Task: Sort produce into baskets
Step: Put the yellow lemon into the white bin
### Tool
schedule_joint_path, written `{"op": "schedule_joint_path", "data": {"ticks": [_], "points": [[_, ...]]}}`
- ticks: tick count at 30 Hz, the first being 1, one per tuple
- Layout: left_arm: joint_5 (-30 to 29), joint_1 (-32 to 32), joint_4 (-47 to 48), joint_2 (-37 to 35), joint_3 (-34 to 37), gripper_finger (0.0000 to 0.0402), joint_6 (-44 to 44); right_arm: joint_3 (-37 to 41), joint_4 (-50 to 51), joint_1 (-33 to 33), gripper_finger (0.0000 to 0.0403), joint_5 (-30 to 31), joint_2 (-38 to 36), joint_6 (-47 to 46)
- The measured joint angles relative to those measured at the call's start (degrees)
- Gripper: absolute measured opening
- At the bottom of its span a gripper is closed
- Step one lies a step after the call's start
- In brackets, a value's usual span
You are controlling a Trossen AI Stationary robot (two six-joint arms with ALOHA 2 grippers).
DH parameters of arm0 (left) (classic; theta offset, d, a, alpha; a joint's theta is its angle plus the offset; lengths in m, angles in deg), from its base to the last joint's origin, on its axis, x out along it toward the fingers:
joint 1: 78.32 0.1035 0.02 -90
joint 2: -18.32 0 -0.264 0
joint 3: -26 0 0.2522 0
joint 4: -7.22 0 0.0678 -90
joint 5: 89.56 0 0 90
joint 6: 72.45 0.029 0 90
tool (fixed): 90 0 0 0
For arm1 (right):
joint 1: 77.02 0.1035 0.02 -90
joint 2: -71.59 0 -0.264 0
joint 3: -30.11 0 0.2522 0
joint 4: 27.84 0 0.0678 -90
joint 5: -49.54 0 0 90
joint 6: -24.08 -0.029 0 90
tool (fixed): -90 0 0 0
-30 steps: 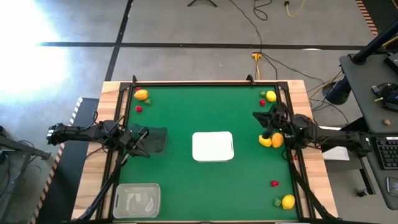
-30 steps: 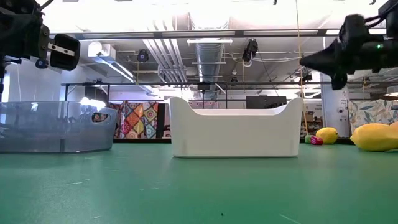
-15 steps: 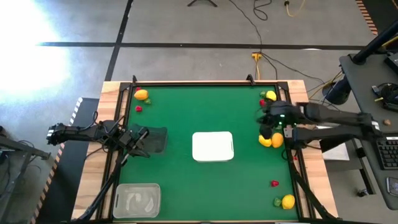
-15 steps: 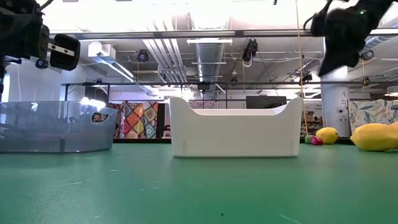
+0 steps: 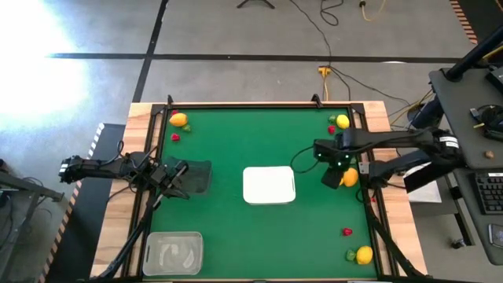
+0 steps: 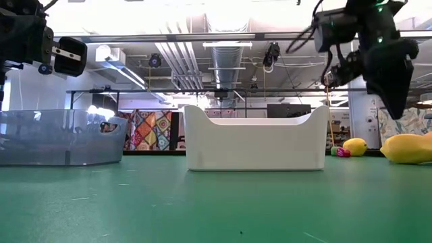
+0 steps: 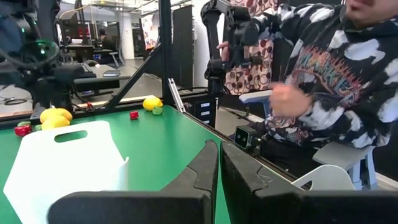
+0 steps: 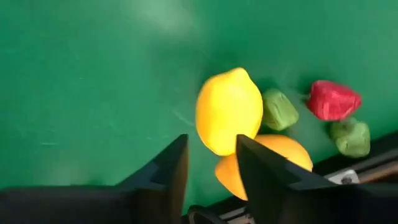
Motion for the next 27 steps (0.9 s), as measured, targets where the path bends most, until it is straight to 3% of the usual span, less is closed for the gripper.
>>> {"op": "schedule_joint_path", "data": {"ticks": [5,9,18,27], "points": [[0.02,-0.02,-0.02,0.01,0.01,0.0002,0.0,0.28,-0.23,0.01,0.0204,-0.1,2.93,-2.72],[0.0,-0.02,-0.02,0.02,0.0,0.0002,0.02,0.35,-0.36,0.13,0.0229,-0.96,4.99,-3.83],[0.0,0.0,0.0,0.0,0.0,0.0002,0.0,3.32,-3.15,0.13,0.0228,1.97,8.11,-5.71],[0.0,0.0,0.0,0.0,0.0,0.0002,0.02,5.14,-6.45,0.13,0.0225,0.18,11.01,-6.44]]}}
